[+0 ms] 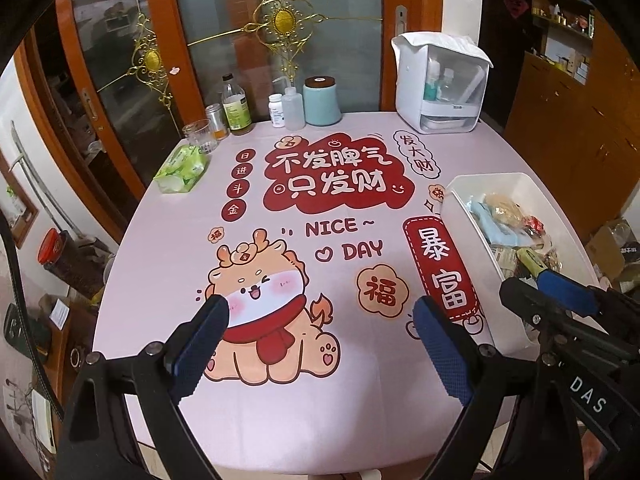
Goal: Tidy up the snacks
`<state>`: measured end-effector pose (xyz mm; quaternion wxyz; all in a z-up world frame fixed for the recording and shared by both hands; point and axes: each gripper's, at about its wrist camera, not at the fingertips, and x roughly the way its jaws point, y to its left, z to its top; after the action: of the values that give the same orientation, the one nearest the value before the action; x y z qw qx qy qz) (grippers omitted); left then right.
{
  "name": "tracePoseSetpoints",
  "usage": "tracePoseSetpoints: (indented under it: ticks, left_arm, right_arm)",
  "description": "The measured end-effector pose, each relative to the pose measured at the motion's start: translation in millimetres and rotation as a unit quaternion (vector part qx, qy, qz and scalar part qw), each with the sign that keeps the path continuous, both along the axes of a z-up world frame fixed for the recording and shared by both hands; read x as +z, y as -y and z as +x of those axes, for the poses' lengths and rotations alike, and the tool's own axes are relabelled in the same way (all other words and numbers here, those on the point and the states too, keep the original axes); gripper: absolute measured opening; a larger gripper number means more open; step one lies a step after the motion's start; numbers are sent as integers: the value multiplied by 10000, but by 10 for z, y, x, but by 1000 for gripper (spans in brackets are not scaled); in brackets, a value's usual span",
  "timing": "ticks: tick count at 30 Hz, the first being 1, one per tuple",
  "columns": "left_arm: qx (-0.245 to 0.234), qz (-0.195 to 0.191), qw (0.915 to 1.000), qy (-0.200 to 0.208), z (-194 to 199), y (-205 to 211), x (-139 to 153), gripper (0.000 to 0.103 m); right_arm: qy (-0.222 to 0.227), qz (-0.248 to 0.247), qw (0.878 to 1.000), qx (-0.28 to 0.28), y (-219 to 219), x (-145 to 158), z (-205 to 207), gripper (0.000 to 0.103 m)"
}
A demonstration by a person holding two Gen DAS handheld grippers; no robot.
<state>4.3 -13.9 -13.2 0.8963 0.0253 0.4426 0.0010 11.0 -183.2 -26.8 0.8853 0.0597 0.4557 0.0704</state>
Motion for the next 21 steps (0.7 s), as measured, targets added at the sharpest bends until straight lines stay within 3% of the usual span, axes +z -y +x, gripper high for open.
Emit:
tracePoseSetpoints:
  ticks: [21]
  left_arm:
    - [-83,-59,9999,-38,115,-49,-21,93]
  right_arm:
    - [0,-54,10000,-69,-31,2,78,45]
